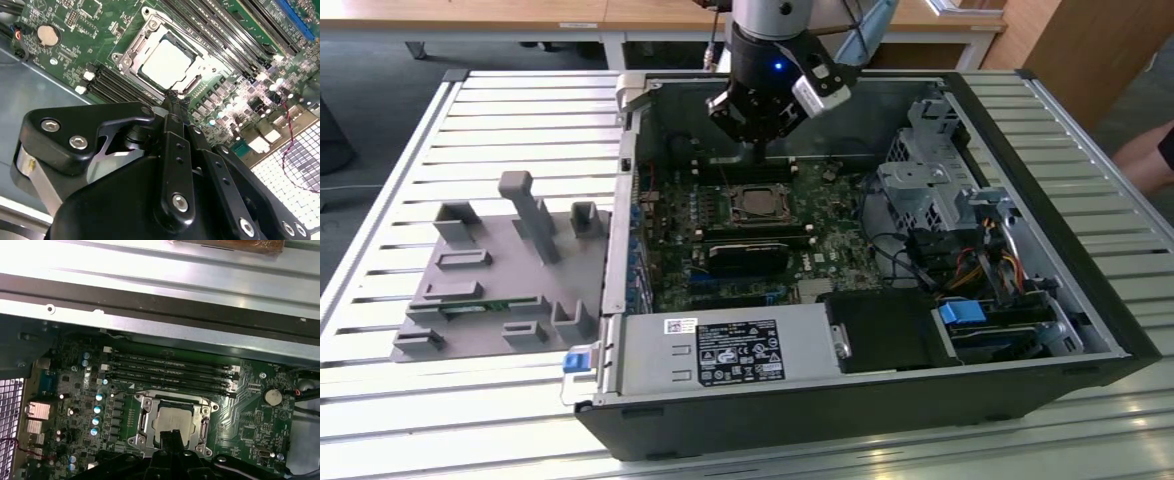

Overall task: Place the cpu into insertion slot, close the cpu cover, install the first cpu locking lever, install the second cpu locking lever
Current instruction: 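Install the first cpu locking lever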

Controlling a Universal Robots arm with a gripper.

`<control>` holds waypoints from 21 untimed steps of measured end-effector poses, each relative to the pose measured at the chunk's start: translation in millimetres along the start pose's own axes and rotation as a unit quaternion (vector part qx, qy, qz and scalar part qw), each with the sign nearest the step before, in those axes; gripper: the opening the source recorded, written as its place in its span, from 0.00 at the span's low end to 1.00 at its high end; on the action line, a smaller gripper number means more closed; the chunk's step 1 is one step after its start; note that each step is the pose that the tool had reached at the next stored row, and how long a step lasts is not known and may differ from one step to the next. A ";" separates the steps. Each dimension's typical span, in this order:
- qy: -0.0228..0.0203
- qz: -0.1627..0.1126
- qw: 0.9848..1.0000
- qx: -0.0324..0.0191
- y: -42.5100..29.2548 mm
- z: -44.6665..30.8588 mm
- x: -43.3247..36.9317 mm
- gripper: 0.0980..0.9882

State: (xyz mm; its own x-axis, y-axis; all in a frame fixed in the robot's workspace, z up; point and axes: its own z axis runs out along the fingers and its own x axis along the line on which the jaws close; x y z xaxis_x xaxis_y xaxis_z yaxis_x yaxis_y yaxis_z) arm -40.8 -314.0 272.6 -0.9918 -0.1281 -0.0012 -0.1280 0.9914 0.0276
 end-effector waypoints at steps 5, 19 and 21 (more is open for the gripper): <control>-0.002 0.000 1.000 0.000 0.8 0.0 6.3 0.01; -0.007 0.018 1.000 0.001 4.6 5.8 34.7 0.01; -0.009 0.018 1.000 0.001 5.5 7.7 41.6 0.01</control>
State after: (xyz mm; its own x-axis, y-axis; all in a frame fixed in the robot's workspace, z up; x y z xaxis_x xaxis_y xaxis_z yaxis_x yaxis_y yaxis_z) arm -82.7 -313.6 265.0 -0.9957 -0.0913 -0.0182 -0.0917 0.9955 0.0254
